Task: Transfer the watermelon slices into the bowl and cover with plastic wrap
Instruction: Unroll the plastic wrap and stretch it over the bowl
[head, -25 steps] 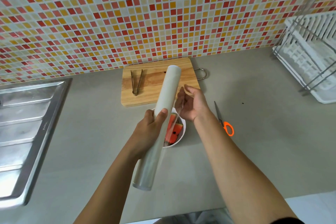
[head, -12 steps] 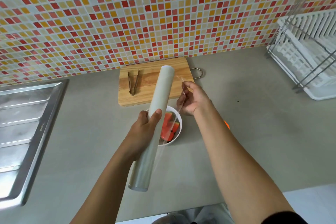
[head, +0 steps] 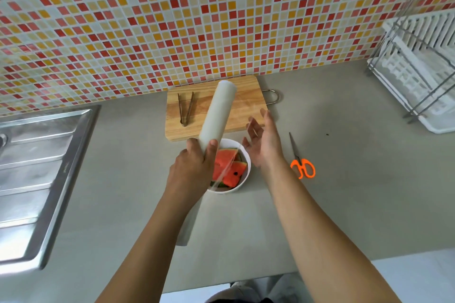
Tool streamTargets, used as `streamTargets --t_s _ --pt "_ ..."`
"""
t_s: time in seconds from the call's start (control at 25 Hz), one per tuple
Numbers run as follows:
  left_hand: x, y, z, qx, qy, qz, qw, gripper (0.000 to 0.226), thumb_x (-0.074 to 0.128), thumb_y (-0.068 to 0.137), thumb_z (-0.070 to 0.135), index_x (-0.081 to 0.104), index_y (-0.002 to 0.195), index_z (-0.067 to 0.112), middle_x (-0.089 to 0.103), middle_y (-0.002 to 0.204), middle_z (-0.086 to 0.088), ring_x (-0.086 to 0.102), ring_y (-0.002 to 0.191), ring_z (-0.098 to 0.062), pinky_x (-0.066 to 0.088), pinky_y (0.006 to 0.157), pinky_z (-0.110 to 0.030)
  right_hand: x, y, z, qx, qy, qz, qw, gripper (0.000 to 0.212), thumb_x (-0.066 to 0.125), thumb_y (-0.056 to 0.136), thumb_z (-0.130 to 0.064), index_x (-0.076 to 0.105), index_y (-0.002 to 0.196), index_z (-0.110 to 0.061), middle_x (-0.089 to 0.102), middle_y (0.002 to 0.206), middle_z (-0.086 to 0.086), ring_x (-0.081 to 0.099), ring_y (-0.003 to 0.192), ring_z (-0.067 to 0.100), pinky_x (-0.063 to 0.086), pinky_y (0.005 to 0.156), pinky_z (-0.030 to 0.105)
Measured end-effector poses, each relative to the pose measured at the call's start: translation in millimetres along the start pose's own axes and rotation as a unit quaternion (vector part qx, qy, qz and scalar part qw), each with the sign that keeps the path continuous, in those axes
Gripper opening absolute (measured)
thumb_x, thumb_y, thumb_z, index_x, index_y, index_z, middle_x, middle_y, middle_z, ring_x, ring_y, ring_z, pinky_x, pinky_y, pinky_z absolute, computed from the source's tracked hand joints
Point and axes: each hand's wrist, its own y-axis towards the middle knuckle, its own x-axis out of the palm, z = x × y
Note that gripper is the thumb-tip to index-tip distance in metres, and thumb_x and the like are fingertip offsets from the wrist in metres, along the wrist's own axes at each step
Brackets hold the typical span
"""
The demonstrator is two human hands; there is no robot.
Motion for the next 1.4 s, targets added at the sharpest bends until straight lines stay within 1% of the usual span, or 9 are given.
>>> streamTargets --t_s 0.2,0.32,0.44,0.64,0.88,1.0,1.12,1.28,1.4 --pt "-27 12 -4 0.045 0.044 0.021 0.998 0.038 0.027 0.094 0.053 0.035 0.093 0.016 0.05 0.085 -0.008 0.047 0.07 -0.03 0.037 0.065 -0.037 8 -28 44 0.088 -0.011 -0.123 0.988 0.057 0.041 0.087 -0.06 0.042 0.129 -0.022 0.06 0.119 0.005 0.058 0.1 0.016 0.044 0.088 0.035" --pt "-34 20 -6 0.041 0.049 0.037 0.997 0.038 0.027 0.094 0.053 0.035 0.095 0.016 0.052 0.085 -0.007 0.049 0.069 -0.028 0.039 0.064 -0.035 23 -48 75 0.092 -0.083 -0.124 0.985 0.043 0.038 0.091 -0.055 0.057 0.104 -0.019 0.065 0.094 0.002 0.06 0.087 0.016 0.05 0.078 0.034" --pt "-32 29 -7 0.011 0.045 0.042 0.998 0.041 0.03 0.093 0.056 0.035 0.096 0.016 0.054 0.087 -0.007 0.052 0.073 -0.029 0.04 0.065 -0.035 29 -55 87 -0.059 -0.144 -0.057 0.986 0.034 0.039 0.096 -0.036 0.052 0.075 -0.014 0.052 0.06 0.001 0.053 0.056 0.011 0.046 0.049 0.017" --pt "-12 41 -5 -0.042 0.089 0.06 0.993 0.059 0.038 0.084 0.068 0.042 0.103 0.012 0.055 0.089 -0.007 0.054 0.075 -0.029 0.043 0.065 -0.037 16 -42 80 -0.224 -0.362 0.053 0.904 0.035 0.029 0.099 -0.032 0.051 0.079 -0.013 0.057 0.074 0.003 0.054 0.073 0.019 0.038 0.069 0.028" --pt "12 52 10 -0.019 0.044 0.018 0.999 0.068 0.034 0.085 0.069 0.059 0.099 0.008 0.064 0.099 -0.016 0.059 0.083 -0.031 0.046 0.071 -0.036 -8 -36 67 -0.172 -0.257 0.047 0.95 0.039 0.027 0.096 -0.047 0.052 0.082 -0.021 0.059 0.078 -0.002 0.057 0.081 0.019 0.044 0.074 0.031" --pt "7 55 18 0.03 -0.008 0.0 1.0 0.064 0.034 0.088 0.065 0.058 0.103 0.007 0.064 0.1 -0.02 0.054 0.077 -0.029 0.038 0.07 -0.032 -15 -40 61 -0.05 -0.13 -0.09 0.986 0.049 0.026 0.089 -0.062 0.056 0.099 -0.025 0.068 0.089 0.001 0.066 0.085 0.014 0.05 0.075 0.031" --pt "-2 60 24 0.069 -0.023 0.004 0.997 0.071 0.035 0.09 0.062 0.05 0.127 0.003 0.06 0.116 -0.025 0.054 0.088 -0.031 0.033 0.074 -0.031 -18 -50 69 0.042 -0.06 -0.169 0.983 0.051 0.051 0.076 -0.063 0.059 0.108 -0.024 0.069 0.104 0.003 0.065 0.092 0.015 0.051 0.076 0.032" --pt "-11 69 23 0.073 -0.009 0.007 0.997 0.069 0.034 0.09 0.063 0.055 0.115 0.002 0.058 0.114 -0.021 0.056 0.096 -0.036 0.039 0.076 -0.034 -25 -57 81 0.029 -0.092 -0.243 0.965 0.006 0.06 0.086 -0.026 0.064 0.085 -0.022 0.07 0.077 -0.006 0.066 0.072 0.009 0.053 0.075 0.027" --pt "-13 71 21 0.073 -0.001 0.006 0.997 0.069 0.034 0.089 0.064 0.055 0.115 0.003 0.058 0.118 -0.022 0.056 0.099 -0.041 0.041 0.076 -0.036 -25 -56 85 0.006 -0.095 -0.239 0.966 0.014 0.054 0.089 -0.003 0.057 0.078 -0.011 0.067 0.067 -0.004 0.062 0.067 0.009 0.052 0.081 0.028"
